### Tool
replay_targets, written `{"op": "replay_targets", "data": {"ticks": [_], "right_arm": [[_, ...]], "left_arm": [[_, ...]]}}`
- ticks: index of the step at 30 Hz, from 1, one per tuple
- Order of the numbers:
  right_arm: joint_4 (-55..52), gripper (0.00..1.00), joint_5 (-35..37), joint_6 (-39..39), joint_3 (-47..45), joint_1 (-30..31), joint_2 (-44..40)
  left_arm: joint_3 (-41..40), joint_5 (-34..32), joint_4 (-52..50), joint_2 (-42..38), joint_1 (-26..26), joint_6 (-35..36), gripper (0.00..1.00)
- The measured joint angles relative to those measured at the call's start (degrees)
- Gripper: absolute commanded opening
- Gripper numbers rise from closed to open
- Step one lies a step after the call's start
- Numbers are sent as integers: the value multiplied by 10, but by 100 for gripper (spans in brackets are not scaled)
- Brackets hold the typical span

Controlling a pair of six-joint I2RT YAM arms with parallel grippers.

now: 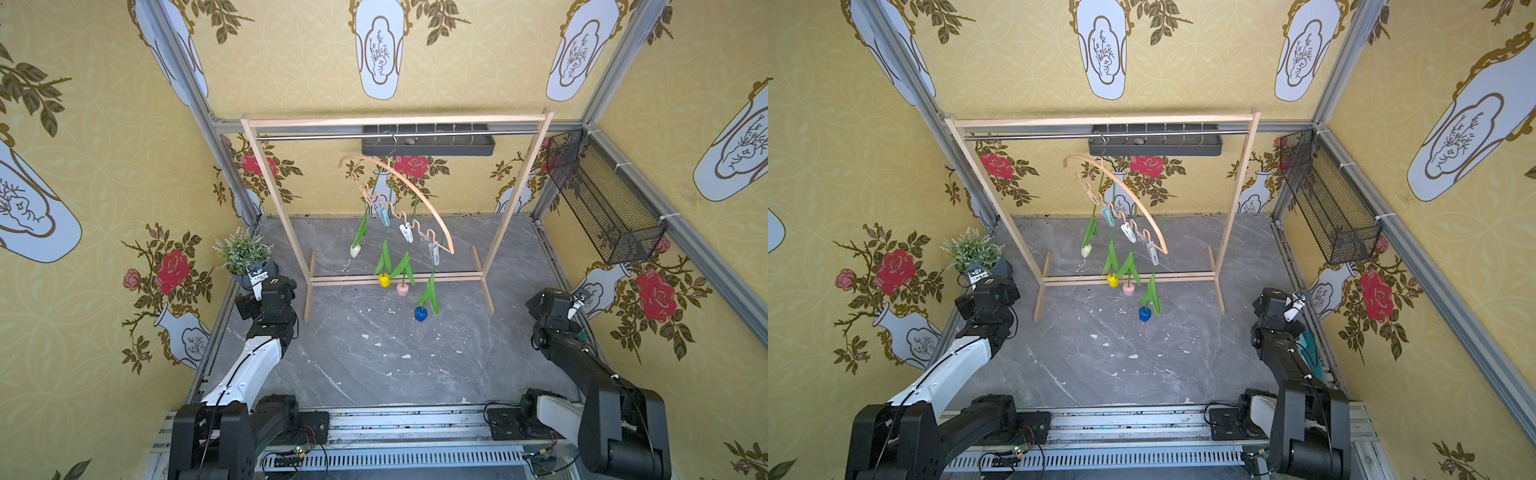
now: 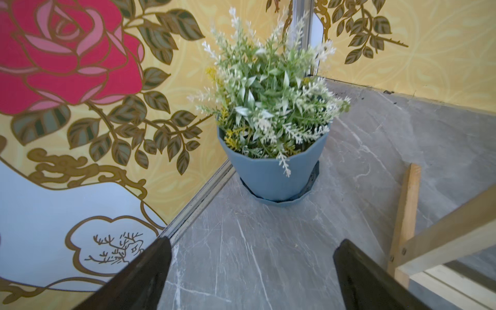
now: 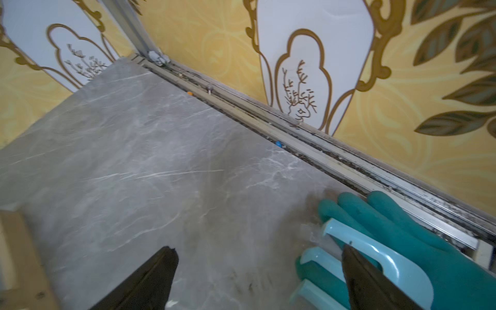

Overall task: Dry the flowers on a clothes hanger
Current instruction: Reset both arms

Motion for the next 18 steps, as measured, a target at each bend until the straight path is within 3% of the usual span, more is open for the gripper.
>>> {"op": "replay_targets", "data": {"ticks": [9, 15, 18], "right_arm": [[190, 98, -52, -97, -16, 3, 117], [278, 97, -108, -171, -36, 46, 140], [311, 97, -131, -185, -51, 35, 138]], "left_arm": [[-61, 77, 157, 80, 9, 45, 100], [-112, 162, 254, 87, 12, 79, 100], [-144, 204, 303, 96, 13, 92, 100]]}}
